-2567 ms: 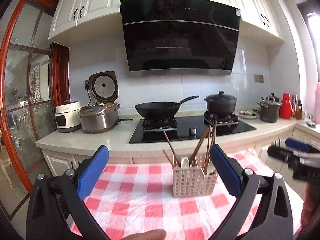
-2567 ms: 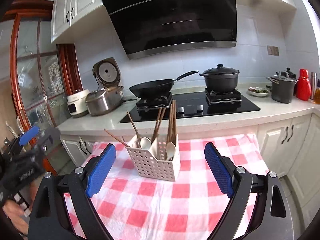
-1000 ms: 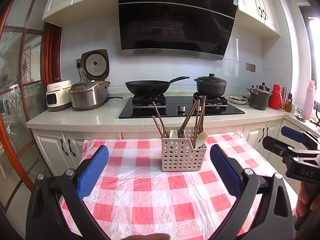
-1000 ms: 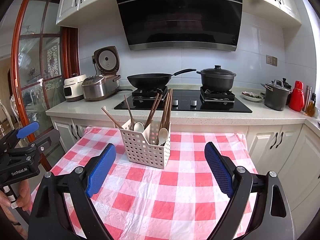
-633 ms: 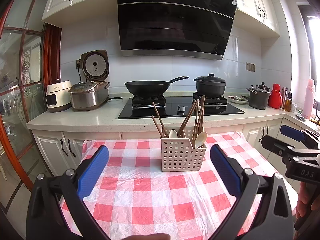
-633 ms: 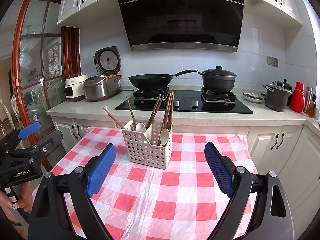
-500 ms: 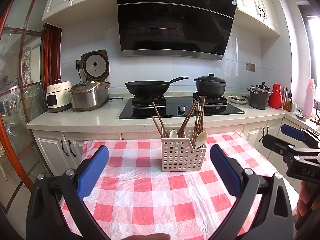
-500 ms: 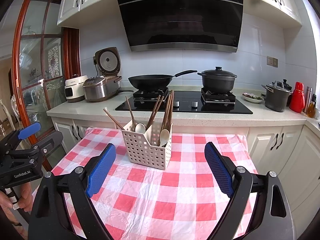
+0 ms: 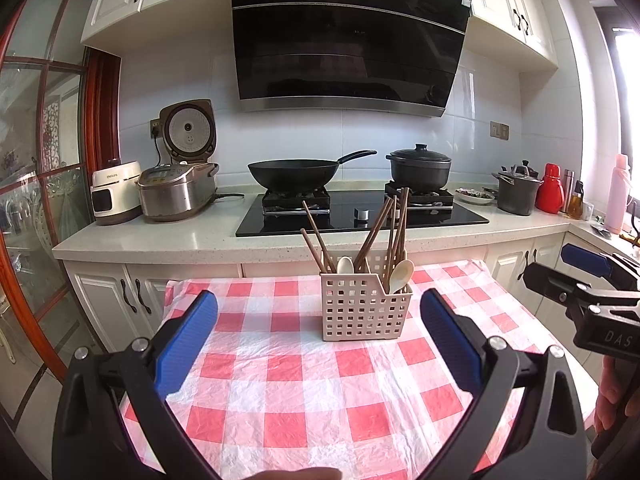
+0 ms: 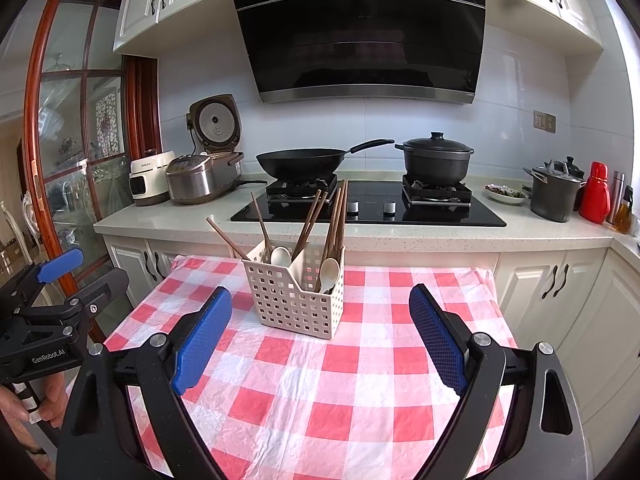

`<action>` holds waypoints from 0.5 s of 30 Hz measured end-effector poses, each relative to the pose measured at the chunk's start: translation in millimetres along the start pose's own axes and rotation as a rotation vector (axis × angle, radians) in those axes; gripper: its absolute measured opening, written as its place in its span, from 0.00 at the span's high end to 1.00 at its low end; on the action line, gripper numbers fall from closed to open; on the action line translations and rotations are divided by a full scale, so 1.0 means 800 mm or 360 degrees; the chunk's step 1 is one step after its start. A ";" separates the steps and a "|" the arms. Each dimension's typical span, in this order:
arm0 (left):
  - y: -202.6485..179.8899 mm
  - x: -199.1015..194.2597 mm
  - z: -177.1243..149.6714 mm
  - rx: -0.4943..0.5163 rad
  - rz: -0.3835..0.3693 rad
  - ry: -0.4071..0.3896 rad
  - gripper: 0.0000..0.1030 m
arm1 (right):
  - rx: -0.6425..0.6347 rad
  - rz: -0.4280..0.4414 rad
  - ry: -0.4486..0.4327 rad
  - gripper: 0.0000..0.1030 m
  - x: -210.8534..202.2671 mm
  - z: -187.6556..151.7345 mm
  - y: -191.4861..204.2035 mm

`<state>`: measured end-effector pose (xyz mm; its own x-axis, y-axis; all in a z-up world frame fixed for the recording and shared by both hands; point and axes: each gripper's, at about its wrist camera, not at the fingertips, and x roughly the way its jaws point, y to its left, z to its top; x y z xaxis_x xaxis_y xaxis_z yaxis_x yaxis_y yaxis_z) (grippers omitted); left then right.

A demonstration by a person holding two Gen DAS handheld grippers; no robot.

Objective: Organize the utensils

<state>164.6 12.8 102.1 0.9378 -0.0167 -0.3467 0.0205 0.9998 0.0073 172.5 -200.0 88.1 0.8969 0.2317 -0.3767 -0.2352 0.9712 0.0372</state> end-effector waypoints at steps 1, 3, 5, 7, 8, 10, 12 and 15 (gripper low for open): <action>0.000 -0.001 0.000 0.0001 0.0000 0.0000 0.05 | 0.0002 0.0000 0.0000 0.18 0.001 0.000 0.000; -0.001 -0.001 0.000 0.0001 0.0000 0.0000 0.05 | 0.0001 0.0001 0.0001 0.18 0.001 0.000 0.000; 0.000 0.000 0.000 0.0000 0.0001 0.0001 0.05 | 0.0001 -0.0002 0.0003 0.18 0.001 -0.001 0.000; -0.001 -0.001 0.000 0.0001 0.0002 -0.0001 0.05 | 0.0003 -0.0001 0.0004 0.18 0.001 -0.002 0.001; -0.001 -0.001 0.000 0.0000 0.0002 -0.0001 0.05 | 0.0003 0.0000 0.0004 0.18 0.001 -0.002 0.001; 0.000 0.000 0.000 -0.0001 0.0001 0.0001 0.05 | 0.0002 -0.0002 0.0005 0.18 0.001 -0.002 0.000; -0.001 0.000 -0.001 0.0001 0.0002 0.0002 0.05 | 0.0005 -0.0002 0.0005 0.18 0.001 -0.002 0.000; -0.001 0.000 -0.002 0.0001 0.0002 0.0002 0.05 | 0.0010 -0.0003 0.0009 0.18 0.003 -0.004 0.001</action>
<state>164.0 12.2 100.6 0.9374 -0.0152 -0.3478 0.0194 0.9998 0.0083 172.9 -199.0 84.3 0.8953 0.2293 -0.3820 -0.2310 0.9720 0.0423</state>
